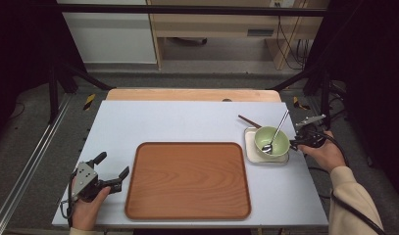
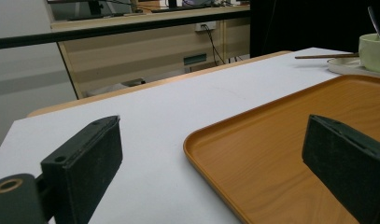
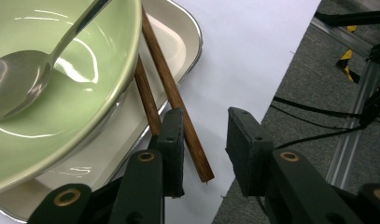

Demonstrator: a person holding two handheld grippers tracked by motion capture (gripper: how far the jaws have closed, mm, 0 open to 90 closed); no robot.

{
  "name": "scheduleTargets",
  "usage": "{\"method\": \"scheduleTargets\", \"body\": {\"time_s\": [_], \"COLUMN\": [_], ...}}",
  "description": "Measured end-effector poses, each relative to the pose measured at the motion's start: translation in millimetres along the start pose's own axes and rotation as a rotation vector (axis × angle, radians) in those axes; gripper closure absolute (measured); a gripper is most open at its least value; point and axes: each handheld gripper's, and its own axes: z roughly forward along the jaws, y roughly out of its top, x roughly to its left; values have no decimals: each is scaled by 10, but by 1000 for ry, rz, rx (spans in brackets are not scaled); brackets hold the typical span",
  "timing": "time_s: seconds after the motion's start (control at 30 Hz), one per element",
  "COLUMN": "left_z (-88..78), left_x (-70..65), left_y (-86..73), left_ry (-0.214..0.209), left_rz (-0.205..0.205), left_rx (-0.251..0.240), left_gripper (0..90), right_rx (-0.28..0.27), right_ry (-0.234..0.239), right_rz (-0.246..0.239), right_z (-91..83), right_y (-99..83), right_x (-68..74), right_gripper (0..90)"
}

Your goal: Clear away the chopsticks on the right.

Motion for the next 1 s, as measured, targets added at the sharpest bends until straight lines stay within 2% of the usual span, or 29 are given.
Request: {"method": "scheduleTargets", "body": {"time_s": [0.2,0.33,0.47,0.67,0.7,0.77,0.87,1.0], "left_z": [-2,-1,-3,0,1,1,2,0], "left_x": [-2,0,2,-1,-3,-3,-4,-6], "left_y": [3,0,-1,-1,-2,-2,-3,0], "left_ry": [0,0,1,-1,0,0,0,-1], "left_rz": [3,0,1,1,1,2,1,3], "left_rx": [0,1,1,2,1,3,3,3], "left_gripper": [48,48,48,48,48,48,48,48], "right_rx": [8,16,19,18,14,15,15,1], "right_ry": [12,18,24,36,39,46,54,59], "right_rz": [13,-6,-4,-12,4,-18,-21,-15], "right_z": [49,76,90,101,103,97,88,66], "right_y": [-19,-28,-23,-21,-18,-23,-29,-36], "right_x": [28,34,50,65,79,73,82,88], "right_gripper": [683,697,712,755,765,788,834,841]}}
